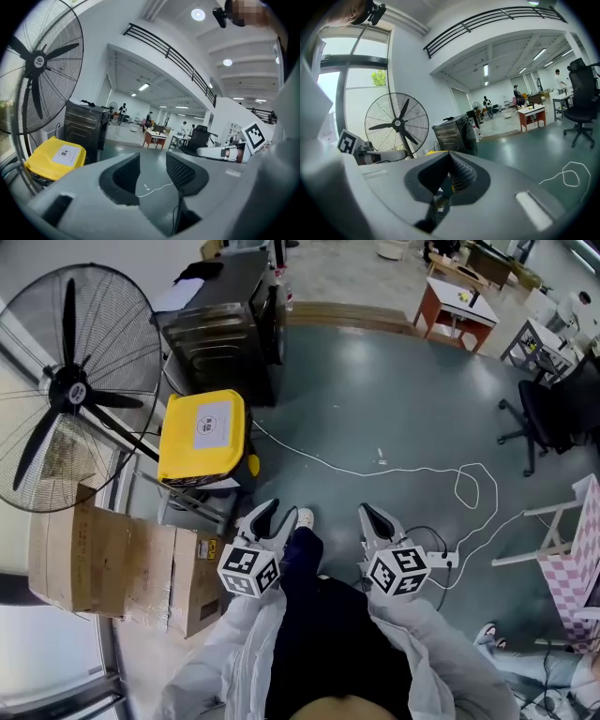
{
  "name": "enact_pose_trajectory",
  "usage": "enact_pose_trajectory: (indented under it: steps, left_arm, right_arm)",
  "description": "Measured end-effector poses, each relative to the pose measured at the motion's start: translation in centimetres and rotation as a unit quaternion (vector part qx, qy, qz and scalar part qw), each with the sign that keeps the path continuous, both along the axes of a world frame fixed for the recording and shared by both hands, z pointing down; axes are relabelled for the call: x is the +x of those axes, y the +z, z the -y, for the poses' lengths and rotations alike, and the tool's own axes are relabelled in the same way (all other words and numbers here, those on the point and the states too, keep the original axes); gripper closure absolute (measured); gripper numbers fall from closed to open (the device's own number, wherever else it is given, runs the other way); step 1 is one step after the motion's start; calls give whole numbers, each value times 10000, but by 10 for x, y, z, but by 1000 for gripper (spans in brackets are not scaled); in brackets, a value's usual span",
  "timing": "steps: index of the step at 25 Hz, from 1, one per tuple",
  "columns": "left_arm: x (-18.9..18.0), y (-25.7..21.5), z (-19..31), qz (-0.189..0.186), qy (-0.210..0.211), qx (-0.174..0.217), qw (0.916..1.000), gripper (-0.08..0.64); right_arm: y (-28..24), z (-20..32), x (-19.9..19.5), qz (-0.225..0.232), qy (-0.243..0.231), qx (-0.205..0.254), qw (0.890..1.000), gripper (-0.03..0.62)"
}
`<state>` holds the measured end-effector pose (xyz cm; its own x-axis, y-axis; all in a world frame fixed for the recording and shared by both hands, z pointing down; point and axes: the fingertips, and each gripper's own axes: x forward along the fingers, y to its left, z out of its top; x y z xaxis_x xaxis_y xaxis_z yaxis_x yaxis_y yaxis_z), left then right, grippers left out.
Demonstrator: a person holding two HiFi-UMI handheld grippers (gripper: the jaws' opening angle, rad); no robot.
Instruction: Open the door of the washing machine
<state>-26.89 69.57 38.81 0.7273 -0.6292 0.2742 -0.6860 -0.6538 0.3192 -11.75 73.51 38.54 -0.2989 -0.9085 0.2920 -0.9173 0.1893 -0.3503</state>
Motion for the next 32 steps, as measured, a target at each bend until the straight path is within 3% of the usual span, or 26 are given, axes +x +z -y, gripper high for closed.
enact_pose_trajectory:
  steps: [20, 32]
  left_arm:
    - [14, -13, 242, -11, 189, 221, 9996, 396]
    - [25, 5, 296, 161, 436, 0, 9989, 396]
  right_arm:
    - [-18, 244, 7, -3, -22, 264, 9996, 583]
    - [-2, 298, 20, 13, 281, 87, 9996, 583]
